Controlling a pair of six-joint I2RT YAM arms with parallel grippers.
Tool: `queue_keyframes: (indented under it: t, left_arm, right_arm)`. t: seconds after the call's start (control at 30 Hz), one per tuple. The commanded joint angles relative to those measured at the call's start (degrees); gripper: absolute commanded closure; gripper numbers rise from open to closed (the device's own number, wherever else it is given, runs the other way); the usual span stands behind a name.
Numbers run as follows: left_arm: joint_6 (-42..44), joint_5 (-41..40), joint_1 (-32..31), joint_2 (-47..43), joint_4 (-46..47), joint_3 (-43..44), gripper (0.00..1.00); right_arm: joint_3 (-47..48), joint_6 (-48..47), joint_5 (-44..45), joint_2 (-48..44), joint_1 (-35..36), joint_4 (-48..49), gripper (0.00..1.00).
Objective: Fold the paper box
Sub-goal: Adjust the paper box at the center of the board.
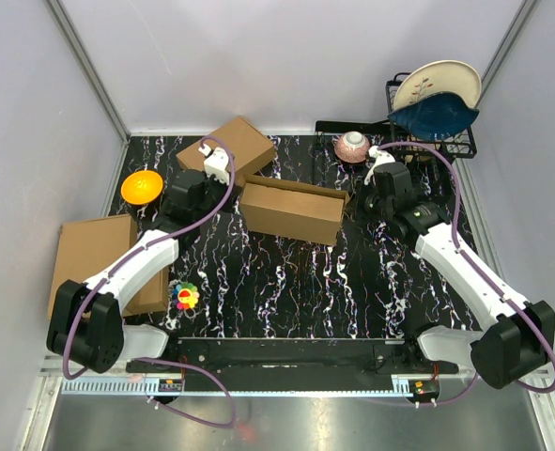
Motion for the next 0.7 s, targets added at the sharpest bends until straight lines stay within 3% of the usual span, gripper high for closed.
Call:
queue_keyframes:
  t: [0.0,0.07,0.67]
  left_arm:
    - [-0.71,-1.12,-0.19,-1.66,-0.31,0.88,1.0]
    - [-0.71,-1.21,-0.19,-1.66,-0.31,1.06,1.0]
    - [2.71,-4.37,-2.03,-0.87,-3.21,2.02,1.0]
  right_arm:
    - [3.43,1.04,0.75,0.62,0.34,-1.82,0.95]
    - [4.31,1.83,0.22,1.06,0.42,-2.17,1.0]
    - [9.85,9.74,-6.63,5.02,0.42,-4.72,1.0]
